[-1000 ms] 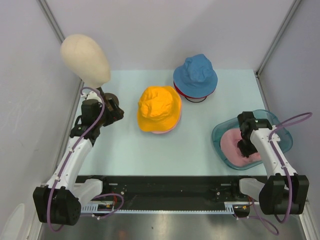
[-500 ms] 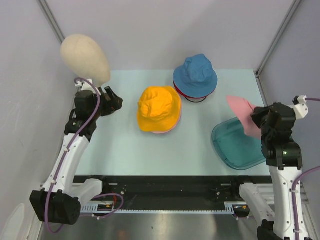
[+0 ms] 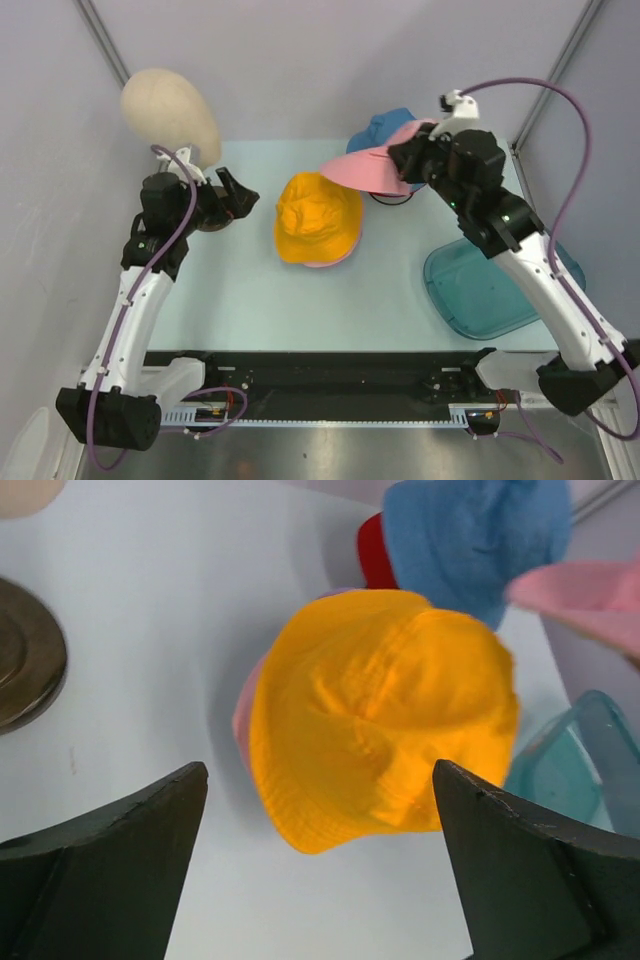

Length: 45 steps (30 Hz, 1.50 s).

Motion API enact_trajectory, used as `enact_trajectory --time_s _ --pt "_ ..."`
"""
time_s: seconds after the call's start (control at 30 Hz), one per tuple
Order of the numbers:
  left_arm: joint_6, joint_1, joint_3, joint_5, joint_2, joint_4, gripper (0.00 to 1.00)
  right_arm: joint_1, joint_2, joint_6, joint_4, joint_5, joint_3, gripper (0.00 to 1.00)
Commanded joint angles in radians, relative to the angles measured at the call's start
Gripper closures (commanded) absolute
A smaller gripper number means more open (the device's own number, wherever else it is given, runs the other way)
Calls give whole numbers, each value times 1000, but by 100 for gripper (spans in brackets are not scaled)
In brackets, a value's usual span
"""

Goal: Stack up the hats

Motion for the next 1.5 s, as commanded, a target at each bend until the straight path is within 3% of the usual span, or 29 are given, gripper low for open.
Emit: enact_trajectory --time_s 0.0,0.2,0.33,0.57,0.8,0.87,1.13,1.3,1.33,1.4,1.43,1.47 --pt "-29 -6 128 178 -35 69 0 92 66 -163 183 -150 135 100" --pt "-99 -6 217 260 -52 186 0 145 151 -145 259 -332 152 100" --pt "-178 -6 208 369 -23 256 0 160 169 -114 335 -368 134 100" --pt "-382 -4 11 343 -26 371 0 154 154 -119 333 -432 25 100" --pt "-481 -6 -161 306 -49 407 0 151 34 -97 309 -422 -240 100" --pt "-496 -7 -177 305 -35 373 0 152 13 -85 309 -411 -266 100" --pt "-608 -23 -263 360 9 483 7 154 7 -79 301 -389 -277 100" --pt "-721 -32 -324 380 23 643 32 154 2 -85 292 -385 -283 100" --pt "-744 -33 -330 384 29 678 48 155 2 -87 290 -382 -282 100" --pt "-793 -38 -327 391 48 765 66 157 -4 -93 278 -373 -277 100" --pt "-794 -39 -294 387 52 770 88 157 -9 -94 276 -362 -269 100" --pt "-786 -39 -266 383 65 761 98 157 -13 -99 272 -354 -263 100"
